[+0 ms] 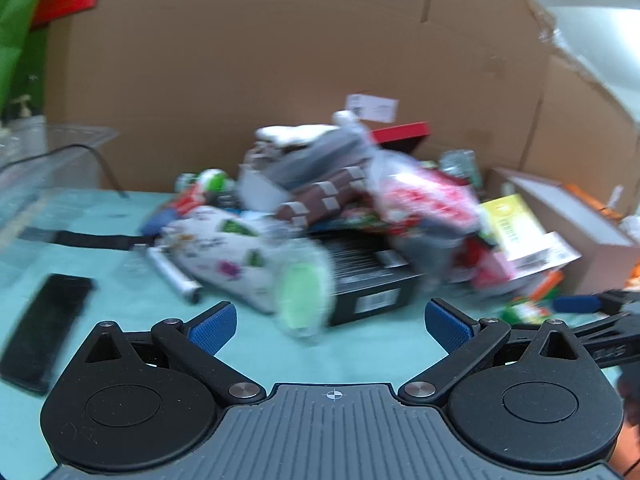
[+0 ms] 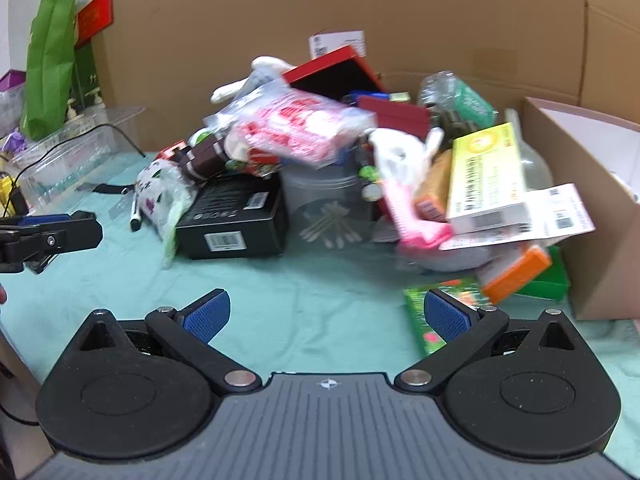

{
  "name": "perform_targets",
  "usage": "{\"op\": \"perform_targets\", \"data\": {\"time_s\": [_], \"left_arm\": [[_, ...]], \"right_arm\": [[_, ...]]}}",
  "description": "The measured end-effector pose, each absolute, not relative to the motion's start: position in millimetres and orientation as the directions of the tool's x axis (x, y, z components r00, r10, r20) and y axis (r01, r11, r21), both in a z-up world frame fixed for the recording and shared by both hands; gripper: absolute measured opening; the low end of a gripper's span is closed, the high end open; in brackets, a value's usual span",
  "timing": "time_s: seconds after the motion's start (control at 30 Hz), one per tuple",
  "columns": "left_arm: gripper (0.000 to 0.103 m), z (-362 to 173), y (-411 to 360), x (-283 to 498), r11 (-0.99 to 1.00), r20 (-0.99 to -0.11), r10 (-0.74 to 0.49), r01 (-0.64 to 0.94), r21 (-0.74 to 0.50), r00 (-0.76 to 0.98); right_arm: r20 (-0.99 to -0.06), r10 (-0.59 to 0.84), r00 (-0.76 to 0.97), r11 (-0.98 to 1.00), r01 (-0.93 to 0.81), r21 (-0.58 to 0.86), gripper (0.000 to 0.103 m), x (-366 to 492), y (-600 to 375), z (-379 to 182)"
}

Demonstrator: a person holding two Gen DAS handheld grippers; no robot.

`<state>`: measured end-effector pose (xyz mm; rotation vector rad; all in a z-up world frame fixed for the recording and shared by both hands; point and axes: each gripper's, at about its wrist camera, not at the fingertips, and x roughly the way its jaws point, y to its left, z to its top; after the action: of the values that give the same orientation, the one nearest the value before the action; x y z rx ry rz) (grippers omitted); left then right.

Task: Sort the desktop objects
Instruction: 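Move both grippers back over the pile, then close the right gripper on the clear bag holding green soap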

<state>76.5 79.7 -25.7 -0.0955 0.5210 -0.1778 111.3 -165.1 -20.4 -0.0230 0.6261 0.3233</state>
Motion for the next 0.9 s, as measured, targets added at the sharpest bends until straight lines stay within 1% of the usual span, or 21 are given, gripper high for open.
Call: {"op": "perform_targets", "data": {"time_s": [0.2,0.33,0.57,0.67,0.8,0.9], "left_arm": [[0.103,-33.2,122.9,82.9,0.991,-0.51,-0.12,0.068,-0.119,0.852],[0.103,-45.6,144.9,87.9,0.985,-0.529,-0.129,0.046,-0.167,0.839],[0.103,-60.1,176.2,92.4,0.987,-0.534,-0.108,0.027,-0.156,0.839],[0.103,-63.8,189.2,100.2,0.985,-0.543,-0.111,0.018,-0.173,0.832],[0.103,-64.2,208.8,104.6,0.977,-0.538,-0.116,-0.002,-0.213,0.835],[0.101,-62.3,224.6,103.3,0.974,-0.534,-0.109,-0.017,-0.226,0.839]], "right_arm": [[-0.593,0.321,0.738,0.938,-0.334,0.092,0.103,122.7,-136.8,-27.2],[-0.608,0.328,0.723,0.93,-0.36,0.073,0.102,131.0,-113.0,-35.5],[-0.638,0.311,0.704,0.929,-0.365,0.05,0.102,144.6,-77.0,-55.4],[-0.652,0.32,0.687,0.921,-0.387,0.044,0.102,148.8,-62.5,-61.2],[-0.646,0.34,0.684,0.908,-0.418,0.036,0.102,154.0,-40.5,-61.3],[-0.632,0.371,0.681,0.894,-0.445,0.046,0.099,155.7,-26.3,-58.3]]}}
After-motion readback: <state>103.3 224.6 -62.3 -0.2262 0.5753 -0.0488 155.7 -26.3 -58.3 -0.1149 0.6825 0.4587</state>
